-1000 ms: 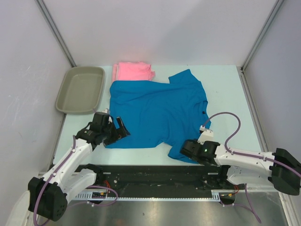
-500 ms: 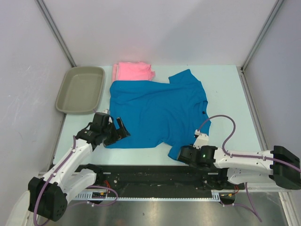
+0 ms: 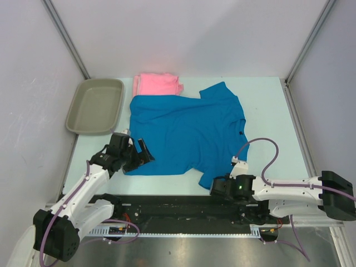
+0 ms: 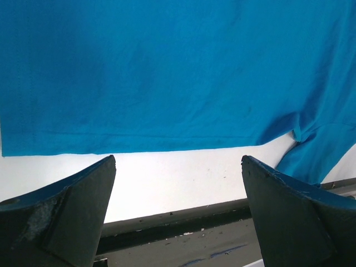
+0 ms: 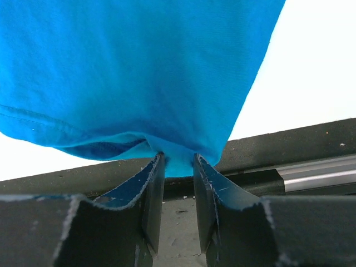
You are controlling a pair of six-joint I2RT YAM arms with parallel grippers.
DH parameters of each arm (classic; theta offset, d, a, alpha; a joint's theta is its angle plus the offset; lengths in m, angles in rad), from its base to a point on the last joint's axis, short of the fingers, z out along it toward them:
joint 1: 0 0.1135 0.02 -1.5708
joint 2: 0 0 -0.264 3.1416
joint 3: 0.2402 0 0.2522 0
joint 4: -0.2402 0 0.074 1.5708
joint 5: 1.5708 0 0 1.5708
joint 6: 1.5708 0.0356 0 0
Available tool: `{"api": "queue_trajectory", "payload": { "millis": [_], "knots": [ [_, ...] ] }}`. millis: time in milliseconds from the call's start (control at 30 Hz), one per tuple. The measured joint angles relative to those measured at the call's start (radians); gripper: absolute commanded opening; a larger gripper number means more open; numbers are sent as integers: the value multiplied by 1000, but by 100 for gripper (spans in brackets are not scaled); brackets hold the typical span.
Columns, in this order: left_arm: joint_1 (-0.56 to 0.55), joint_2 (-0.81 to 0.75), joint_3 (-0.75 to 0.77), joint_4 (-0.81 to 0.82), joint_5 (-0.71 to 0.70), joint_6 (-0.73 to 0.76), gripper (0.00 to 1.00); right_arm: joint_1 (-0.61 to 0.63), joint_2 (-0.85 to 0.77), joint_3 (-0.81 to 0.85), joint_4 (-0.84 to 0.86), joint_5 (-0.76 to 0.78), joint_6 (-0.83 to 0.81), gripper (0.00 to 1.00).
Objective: Fold and stack the t-shirts
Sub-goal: Flatten the tshirt out, then fold the tshirt
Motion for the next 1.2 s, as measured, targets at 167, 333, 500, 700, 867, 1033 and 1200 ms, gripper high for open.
{"api": "queue_trajectory", "payload": {
  "millis": [167,333,500,700,867,1033,1200],
  "knots": [
    [0,0,0,0,1,0,100,10,52,1,7,-1,8,24],
    [1,0,0,-2,-9,0,100,16,112,1,31,-3,11,2],
    [16,2,9,-25,-28,2,99,16,118,1,39,-4,3,0],
    [45,28,36,-40,-34,7,94,9,101,2,42,-4,-14,0],
    [75,34,33,-68,-41,-25,83,0,24,2,41,11,-14,0],
    [124,53,33,-127,-113,-66,84,0,-44,2,33,27,-15,0],
    [142,126,47,-212,-206,-106,85,1,-78,2,31,34,-23,0]
  ]
}}
